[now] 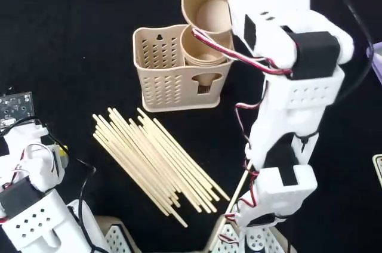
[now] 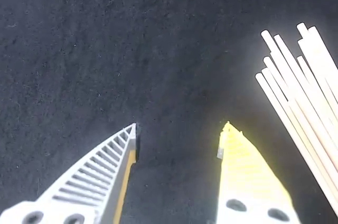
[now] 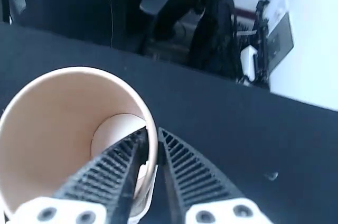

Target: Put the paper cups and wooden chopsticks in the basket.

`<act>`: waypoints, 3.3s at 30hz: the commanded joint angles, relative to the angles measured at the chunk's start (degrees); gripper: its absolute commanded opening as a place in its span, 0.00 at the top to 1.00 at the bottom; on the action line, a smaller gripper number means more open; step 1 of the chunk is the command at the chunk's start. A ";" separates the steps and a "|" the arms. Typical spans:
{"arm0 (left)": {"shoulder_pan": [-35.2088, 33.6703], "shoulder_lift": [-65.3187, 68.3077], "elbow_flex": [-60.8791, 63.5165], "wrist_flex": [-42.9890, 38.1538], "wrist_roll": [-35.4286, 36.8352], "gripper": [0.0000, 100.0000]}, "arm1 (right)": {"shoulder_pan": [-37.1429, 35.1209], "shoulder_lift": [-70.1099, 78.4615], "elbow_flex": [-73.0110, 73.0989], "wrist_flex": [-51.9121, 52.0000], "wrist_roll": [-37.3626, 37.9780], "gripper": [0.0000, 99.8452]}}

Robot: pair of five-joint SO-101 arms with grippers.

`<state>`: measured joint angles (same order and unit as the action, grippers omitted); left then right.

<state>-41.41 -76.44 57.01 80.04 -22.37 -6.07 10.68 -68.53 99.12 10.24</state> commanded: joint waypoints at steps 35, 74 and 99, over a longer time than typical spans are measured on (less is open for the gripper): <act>0.66 -0.53 -0.57 0.44 -0.44 0.75 | -5.36 -18.68 25.19 2.11 -1.41 0.79; 0.66 -0.53 -0.04 0.35 -0.53 0.75 | -2.55 -36.09 112.04 -96.97 7.38 0.99; 9.45 -0.09 2.33 -0.18 0.62 0.75 | -20.48 -84.09 116.79 -29.27 7.82 0.82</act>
<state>-36.66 -76.70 58.77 80.04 -22.37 -22.24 -72.66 41.19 67.91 17.36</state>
